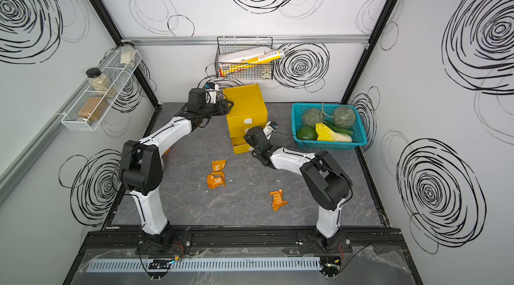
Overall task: Place the cookies into the drawer by color
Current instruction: Open the drawer in the storage box.
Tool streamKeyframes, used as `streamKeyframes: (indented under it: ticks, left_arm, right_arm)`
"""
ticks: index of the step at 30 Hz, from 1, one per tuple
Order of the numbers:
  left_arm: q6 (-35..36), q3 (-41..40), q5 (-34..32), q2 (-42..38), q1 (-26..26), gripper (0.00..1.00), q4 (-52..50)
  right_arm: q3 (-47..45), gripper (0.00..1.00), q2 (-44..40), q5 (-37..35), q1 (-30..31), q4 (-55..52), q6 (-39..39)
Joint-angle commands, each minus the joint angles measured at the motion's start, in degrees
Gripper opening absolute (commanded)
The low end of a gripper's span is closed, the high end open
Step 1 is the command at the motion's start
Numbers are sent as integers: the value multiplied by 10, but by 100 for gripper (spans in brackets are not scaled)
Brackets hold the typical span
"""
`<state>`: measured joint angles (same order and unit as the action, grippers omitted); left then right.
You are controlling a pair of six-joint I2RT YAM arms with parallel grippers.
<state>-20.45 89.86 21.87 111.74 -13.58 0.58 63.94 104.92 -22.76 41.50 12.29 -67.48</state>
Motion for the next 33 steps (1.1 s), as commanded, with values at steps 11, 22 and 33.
streamKeyframes:
  ticks: [11, 22, 33]
  left_arm:
    - [14, -31, 18, 13, -2, 64, -95]
    - [13, -32, 19, 14, -2, 64, -94]
    - [12, -33, 18, 11, -2, 64, -92]
  right_arm:
    - [91, 86, 71, -35, -12, -182, -13]
    - [37, 83, 22, -18, -9, -190, -27]
    - [27, 82, 1, -46, -5, -218, -32]
